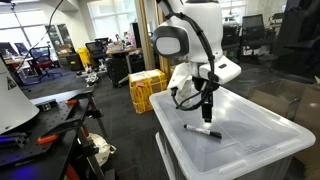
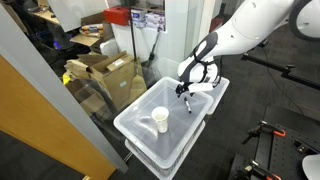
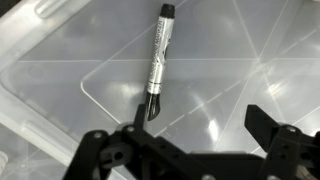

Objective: Put the marker in the mug

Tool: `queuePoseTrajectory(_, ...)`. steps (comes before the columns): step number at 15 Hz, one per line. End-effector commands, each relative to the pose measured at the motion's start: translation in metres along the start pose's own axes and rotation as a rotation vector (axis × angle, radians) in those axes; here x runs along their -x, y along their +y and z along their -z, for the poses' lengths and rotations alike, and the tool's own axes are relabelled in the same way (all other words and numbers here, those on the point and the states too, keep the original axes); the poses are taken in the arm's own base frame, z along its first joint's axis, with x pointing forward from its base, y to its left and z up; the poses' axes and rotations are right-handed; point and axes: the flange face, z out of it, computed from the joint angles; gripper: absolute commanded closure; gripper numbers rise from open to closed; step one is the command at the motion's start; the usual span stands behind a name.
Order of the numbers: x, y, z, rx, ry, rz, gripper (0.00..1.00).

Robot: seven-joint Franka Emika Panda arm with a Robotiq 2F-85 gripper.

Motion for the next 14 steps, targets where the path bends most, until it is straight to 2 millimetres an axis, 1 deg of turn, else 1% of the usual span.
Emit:
queuePoseTrajectory(1, -0.010, 0.000, -0.013, -0.020, -0.014, -0.046, 0.00)
queuePoseTrajectory(7, -0.012, 0.007, -0.031, -0.016, -0.041, -0.082, 0.00)
queuePoseTrajectory(14, -0.009, 0.012, -0.043, 0.019, -0.057, -0.116, 0.00)
